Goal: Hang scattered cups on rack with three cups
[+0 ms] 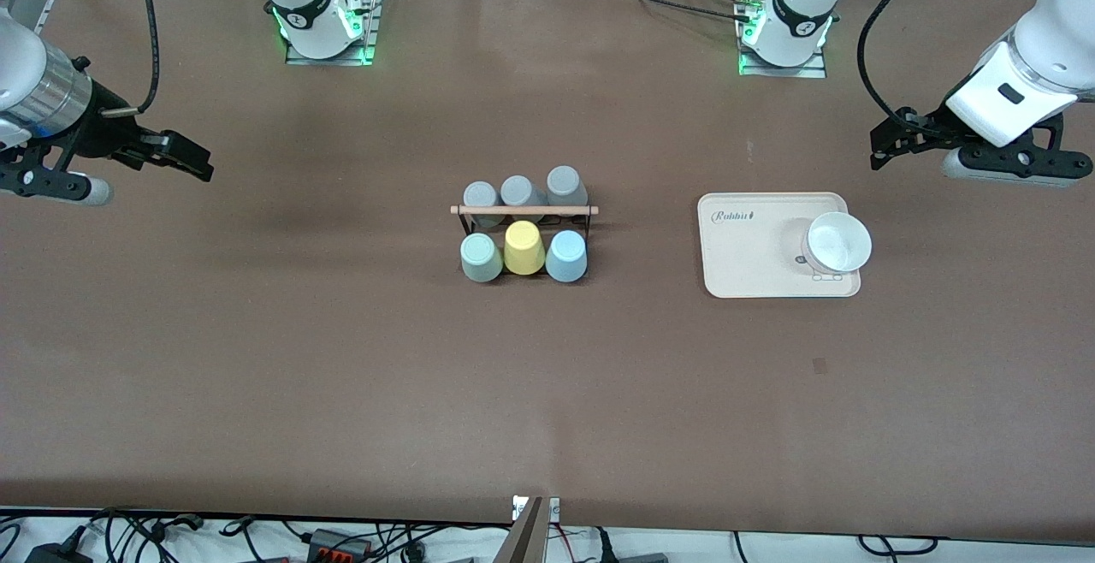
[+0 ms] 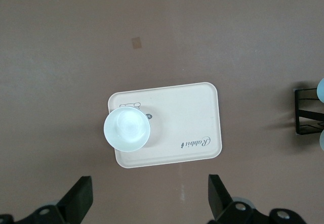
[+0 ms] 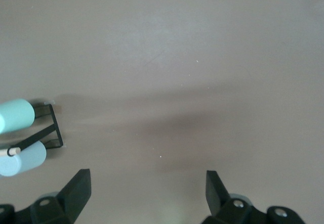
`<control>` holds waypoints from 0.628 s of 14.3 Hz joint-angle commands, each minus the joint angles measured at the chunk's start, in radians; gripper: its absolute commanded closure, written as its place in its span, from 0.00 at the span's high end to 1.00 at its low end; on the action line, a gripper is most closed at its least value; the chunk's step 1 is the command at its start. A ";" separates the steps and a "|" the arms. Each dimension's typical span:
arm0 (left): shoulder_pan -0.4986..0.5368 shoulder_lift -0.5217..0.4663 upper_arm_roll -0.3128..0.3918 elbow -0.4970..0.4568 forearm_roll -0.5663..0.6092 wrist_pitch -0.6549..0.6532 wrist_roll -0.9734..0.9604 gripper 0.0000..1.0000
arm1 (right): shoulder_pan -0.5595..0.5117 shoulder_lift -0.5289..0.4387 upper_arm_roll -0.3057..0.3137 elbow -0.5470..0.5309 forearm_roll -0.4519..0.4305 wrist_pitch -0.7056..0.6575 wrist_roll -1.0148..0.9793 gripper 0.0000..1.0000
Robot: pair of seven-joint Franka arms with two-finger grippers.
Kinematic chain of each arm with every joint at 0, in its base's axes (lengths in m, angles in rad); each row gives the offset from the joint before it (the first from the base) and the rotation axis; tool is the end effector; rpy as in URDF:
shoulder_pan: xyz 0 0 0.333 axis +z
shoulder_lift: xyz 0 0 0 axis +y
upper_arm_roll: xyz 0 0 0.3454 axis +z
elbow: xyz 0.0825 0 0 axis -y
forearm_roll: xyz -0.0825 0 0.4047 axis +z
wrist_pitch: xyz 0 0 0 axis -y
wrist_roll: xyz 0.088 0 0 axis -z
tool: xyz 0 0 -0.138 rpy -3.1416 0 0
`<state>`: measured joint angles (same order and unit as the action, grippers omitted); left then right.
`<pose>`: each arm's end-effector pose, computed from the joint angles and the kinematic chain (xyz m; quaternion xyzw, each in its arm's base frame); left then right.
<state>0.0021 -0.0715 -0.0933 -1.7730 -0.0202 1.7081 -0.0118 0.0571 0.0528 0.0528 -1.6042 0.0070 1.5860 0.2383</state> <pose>0.5559 -0.0549 0.5749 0.9992 -0.0382 0.0028 0.0068 0.5853 0.0648 0.5771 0.9973 -0.0643 -0.0358 0.0013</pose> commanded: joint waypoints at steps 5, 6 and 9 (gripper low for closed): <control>0.004 0.012 -0.002 0.026 -0.001 -0.016 0.006 1.00 | -0.023 -0.005 0.006 0.007 -0.010 -0.003 -0.117 1.00; 0.004 0.010 -0.002 0.026 -0.001 -0.016 0.006 1.00 | -0.026 -0.002 0.005 0.013 -0.009 -0.007 -0.117 1.00; 0.004 0.010 -0.002 0.026 -0.001 -0.016 0.006 1.00 | -0.031 -0.010 0.004 0.004 -0.006 0.000 -0.116 1.00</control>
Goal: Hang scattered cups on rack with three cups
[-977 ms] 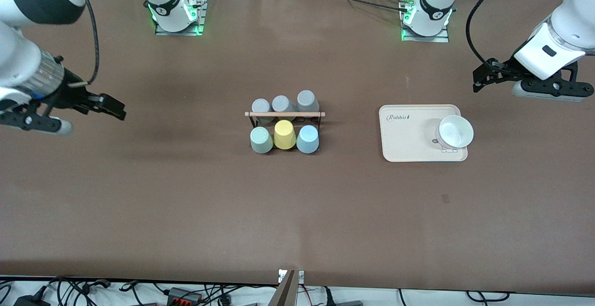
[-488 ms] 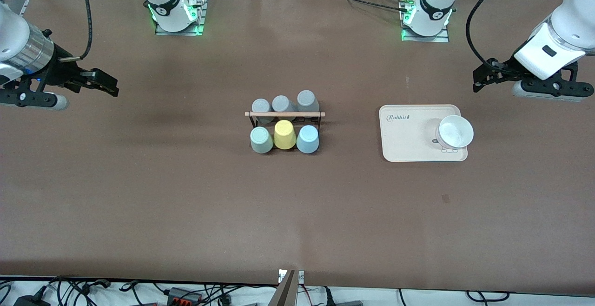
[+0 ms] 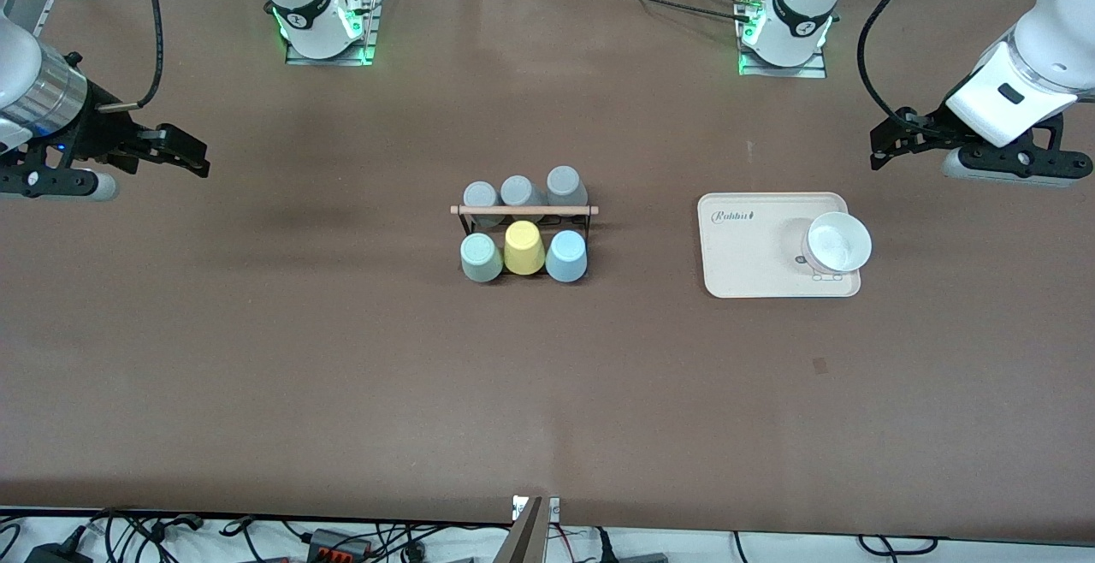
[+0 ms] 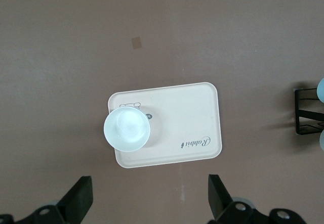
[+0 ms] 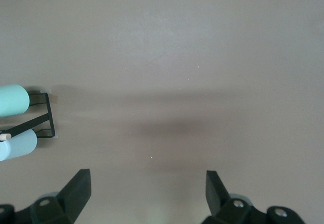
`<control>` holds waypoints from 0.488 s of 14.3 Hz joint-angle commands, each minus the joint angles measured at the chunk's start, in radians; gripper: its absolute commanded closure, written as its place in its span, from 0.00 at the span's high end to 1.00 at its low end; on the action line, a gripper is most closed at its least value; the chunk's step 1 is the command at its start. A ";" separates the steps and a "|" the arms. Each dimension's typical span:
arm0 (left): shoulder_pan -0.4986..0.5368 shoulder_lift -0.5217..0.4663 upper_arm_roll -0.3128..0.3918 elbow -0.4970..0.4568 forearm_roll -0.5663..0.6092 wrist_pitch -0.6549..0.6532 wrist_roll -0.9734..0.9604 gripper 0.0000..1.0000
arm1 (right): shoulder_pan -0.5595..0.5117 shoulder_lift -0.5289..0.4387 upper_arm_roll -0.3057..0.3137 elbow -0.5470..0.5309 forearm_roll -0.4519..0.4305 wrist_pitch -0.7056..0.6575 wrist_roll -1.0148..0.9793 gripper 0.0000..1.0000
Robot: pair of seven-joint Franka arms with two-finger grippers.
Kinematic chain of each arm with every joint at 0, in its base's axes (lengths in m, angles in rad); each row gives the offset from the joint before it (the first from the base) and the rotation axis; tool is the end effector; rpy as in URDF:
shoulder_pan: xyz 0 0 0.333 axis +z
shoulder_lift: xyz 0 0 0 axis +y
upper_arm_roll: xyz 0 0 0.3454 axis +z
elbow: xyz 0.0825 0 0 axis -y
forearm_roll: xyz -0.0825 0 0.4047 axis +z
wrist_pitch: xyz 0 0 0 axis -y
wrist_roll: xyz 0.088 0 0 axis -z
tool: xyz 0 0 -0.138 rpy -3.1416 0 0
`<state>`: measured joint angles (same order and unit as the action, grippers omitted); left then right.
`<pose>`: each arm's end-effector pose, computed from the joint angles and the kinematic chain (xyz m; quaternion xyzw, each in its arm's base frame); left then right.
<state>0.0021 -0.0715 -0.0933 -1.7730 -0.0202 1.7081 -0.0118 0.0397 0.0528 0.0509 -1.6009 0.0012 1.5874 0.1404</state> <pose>0.5559 -0.0549 0.5749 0.9992 -0.0382 0.0028 0.0068 0.5870 0.0528 0.5788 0.9991 -0.0249 -0.0331 0.0019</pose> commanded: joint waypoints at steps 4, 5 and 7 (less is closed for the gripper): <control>0.004 0.010 -0.002 0.026 -0.001 -0.016 0.006 1.00 | -0.015 -0.008 0.007 -0.004 -0.003 -0.012 -0.022 1.00; 0.006 0.010 -0.002 0.026 -0.001 -0.016 0.006 1.00 | -0.014 -0.008 0.007 -0.004 -0.003 -0.014 -0.019 1.00; 0.006 0.010 -0.002 0.026 -0.001 -0.016 0.006 1.00 | -0.017 -0.007 0.007 -0.004 -0.001 -0.012 -0.015 1.00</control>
